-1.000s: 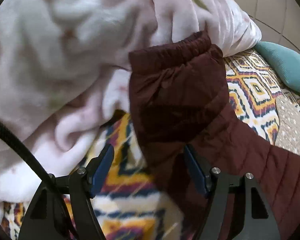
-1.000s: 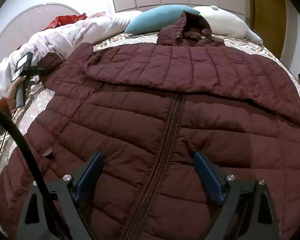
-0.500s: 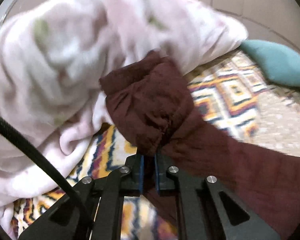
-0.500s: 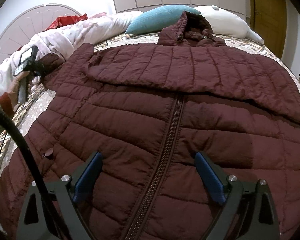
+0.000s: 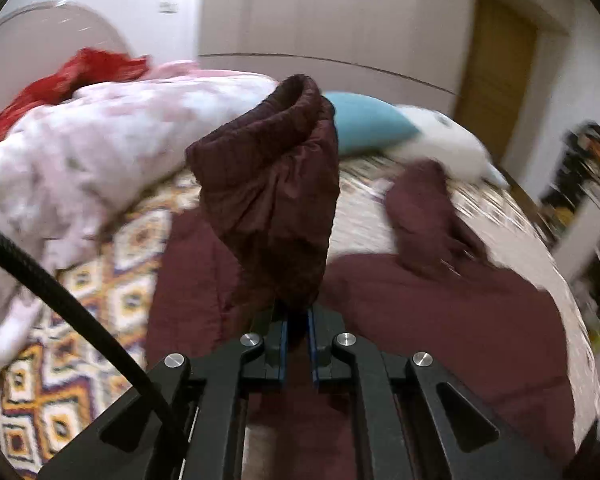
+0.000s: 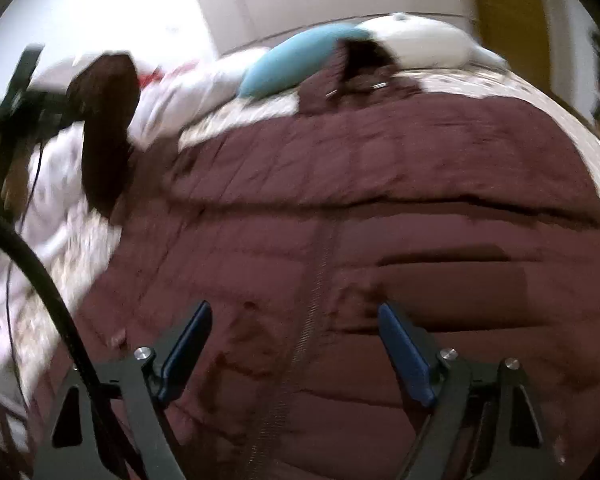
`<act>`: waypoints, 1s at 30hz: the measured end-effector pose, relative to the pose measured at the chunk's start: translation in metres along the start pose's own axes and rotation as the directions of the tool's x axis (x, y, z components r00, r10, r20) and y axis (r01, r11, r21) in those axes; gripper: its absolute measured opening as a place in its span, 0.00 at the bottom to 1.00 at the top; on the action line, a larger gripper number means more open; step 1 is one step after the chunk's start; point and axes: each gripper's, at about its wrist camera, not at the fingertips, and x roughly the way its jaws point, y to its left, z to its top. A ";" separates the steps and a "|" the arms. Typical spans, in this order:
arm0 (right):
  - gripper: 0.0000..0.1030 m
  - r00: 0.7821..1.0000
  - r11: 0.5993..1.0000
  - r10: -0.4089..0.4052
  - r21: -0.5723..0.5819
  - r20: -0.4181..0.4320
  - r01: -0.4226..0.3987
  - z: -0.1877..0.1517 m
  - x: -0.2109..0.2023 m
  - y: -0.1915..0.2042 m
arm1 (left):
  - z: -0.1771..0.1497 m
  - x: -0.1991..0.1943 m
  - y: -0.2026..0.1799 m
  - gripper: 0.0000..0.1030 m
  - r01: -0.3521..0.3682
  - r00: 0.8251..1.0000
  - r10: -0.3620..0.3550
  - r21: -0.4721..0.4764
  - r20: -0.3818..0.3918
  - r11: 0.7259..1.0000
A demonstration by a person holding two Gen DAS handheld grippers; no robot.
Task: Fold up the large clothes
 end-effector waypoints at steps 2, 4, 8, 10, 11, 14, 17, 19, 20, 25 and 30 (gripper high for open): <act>0.85 0.999 0.994 -0.010 0.113 0.045 0.004 0.003 -0.013 -0.020 | -0.019 0.009 -0.032 0.07 0.040 0.999 -0.038 0.045 -0.037 0.998; 0.85 0.998 0.975 0.001 0.224 0.059 -0.014 0.005 -0.021 -0.042 | -0.041 0.023 -0.050 0.07 0.046 0.996 -0.041 0.071 -0.078 0.996; 0.85 0.998 0.961 0.015 0.276 0.068 -0.033 0.018 -0.032 -0.053 | -0.088 0.064 -0.060 0.07 0.039 0.983 -0.020 0.100 -0.185 0.994; 0.85 0.996 0.965 0.036 0.257 0.077 -0.055 0.030 -0.037 -0.046 | -0.106 0.081 -0.058 0.07 0.036 0.976 -0.011 0.110 -0.219 0.993; 0.85 0.995 0.966 0.058 0.247 0.079 -0.075 0.039 -0.037 -0.042 | -0.111 0.082 -0.059 0.09 0.031 0.980 -0.006 0.120 -0.200 0.992; 0.85 0.991 0.968 0.112 0.217 0.070 -0.124 0.063 -0.031 -0.023 | -0.110 0.074 -0.061 0.21 0.039 0.983 -0.013 0.136 -0.185 0.990; 0.85 0.990 0.976 0.139 0.161 0.040 -0.143 0.083 -0.014 0.001 | -0.109 0.050 -0.053 0.49 0.091 0.981 -0.071 0.105 -0.182 0.990; 0.85 0.988 0.979 0.152 0.136 0.015 -0.153 0.091 -0.001 0.016 | -0.112 0.031 -0.051 0.51 0.096 0.986 -0.078 0.116 -0.148 0.989; 0.85 0.985 0.977 0.170 0.128 0.000 -0.168 0.095 0.007 0.024 | -0.114 0.024 -0.047 0.51 0.087 0.988 -0.069 0.127 -0.138 0.988; 0.85 0.992 0.992 0.104 0.074 -0.073 -0.099 0.105 0.050 0.049 | -0.126 0.001 -0.008 0.57 0.015 0.996 -0.004 0.122 -0.092 0.992; 0.82 0.987 0.999 0.014 0.033 -0.161 -0.008 0.103 0.091 0.052 | -0.126 -0.007 0.037 0.57 -0.060 0.995 0.062 0.030 -0.074 0.998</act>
